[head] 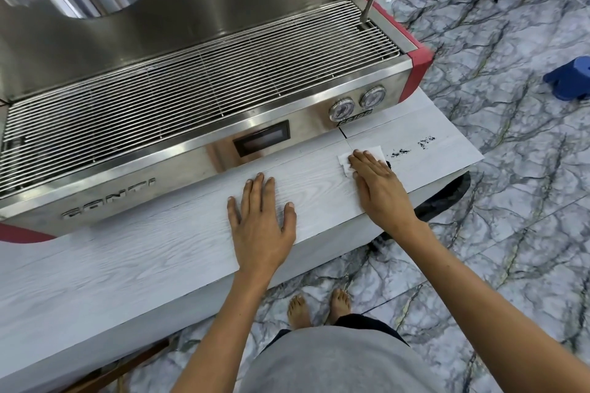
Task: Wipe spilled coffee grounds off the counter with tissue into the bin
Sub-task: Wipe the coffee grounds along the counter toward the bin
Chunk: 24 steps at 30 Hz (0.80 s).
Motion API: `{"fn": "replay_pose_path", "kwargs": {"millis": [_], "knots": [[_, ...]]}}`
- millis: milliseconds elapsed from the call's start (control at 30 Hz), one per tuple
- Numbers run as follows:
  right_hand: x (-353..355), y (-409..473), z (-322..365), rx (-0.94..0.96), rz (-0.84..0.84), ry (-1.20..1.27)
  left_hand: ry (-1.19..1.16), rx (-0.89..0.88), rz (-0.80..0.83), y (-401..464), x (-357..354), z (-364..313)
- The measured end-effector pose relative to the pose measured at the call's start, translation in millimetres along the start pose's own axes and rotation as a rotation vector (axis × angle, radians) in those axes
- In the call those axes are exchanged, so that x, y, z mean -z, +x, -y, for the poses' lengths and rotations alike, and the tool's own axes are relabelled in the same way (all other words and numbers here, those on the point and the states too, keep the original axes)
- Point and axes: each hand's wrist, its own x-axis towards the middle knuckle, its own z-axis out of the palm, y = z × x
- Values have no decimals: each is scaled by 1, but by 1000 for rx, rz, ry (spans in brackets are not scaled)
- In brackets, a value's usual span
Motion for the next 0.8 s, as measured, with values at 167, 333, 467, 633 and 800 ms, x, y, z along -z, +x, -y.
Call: {"fn": "replay_pose_path", "kwargs": {"millis": [167, 333, 467, 633, 800], "knots": [[4, -3, 0, -12, -73, 76, 6, 3, -10, 0, -1, -1], [4, -3, -3, -30, -108, 111, 7, 3, -20, 0, -2, -1], [8, -4, -2, -21, -100, 154, 7, 6, -21, -1, -2, 0], [10, -10, 3, 52, -88, 144, 7, 7, -27, 0, -3, -1], [2, -6, 4, 62, -28, 59, 4, 11, -33, -1, -3, -1]]}}
